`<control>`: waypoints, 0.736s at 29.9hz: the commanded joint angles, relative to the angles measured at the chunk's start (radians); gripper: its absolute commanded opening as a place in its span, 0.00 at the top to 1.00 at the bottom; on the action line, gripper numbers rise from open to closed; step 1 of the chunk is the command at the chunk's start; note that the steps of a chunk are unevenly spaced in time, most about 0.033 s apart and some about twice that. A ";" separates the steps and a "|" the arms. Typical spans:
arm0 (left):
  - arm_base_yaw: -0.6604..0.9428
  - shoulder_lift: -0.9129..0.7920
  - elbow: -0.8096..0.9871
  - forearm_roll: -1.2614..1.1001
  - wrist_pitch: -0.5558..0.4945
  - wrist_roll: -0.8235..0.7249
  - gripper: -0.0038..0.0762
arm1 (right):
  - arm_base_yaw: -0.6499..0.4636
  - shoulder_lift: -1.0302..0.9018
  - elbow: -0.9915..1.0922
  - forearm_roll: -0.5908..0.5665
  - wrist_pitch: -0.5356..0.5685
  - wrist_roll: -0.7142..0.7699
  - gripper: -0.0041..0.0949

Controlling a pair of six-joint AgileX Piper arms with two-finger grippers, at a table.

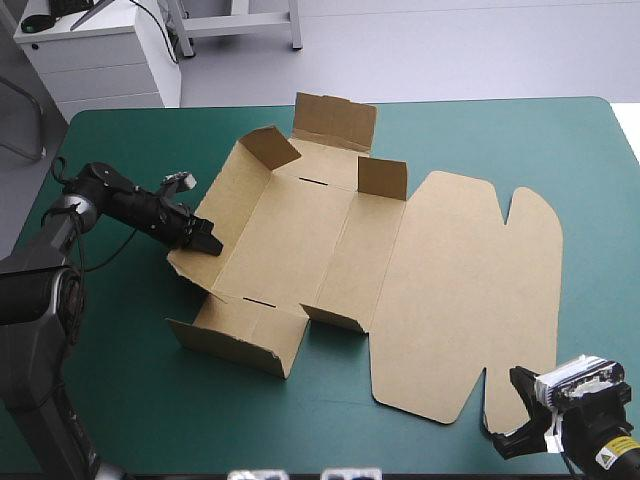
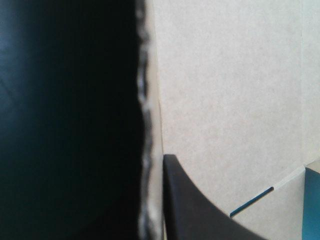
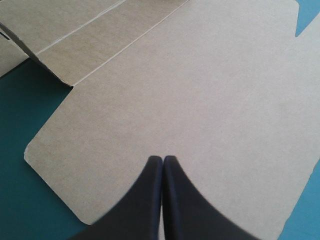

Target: Fold the box

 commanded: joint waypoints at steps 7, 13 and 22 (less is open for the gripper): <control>-0.164 -0.131 -0.175 0.276 0.042 0.005 0.96 | 0.004 0.011 -0.023 0.015 -0.067 -0.005 0.97; -0.303 -0.182 -0.352 0.440 0.037 0.001 0.96 | 0.004 0.011 -0.023 0.015 -0.067 -0.005 0.97; -0.586 -0.197 -0.551 0.851 -0.002 0.034 0.96 | 0.004 0.011 -0.023 0.015 -0.067 -0.005 0.97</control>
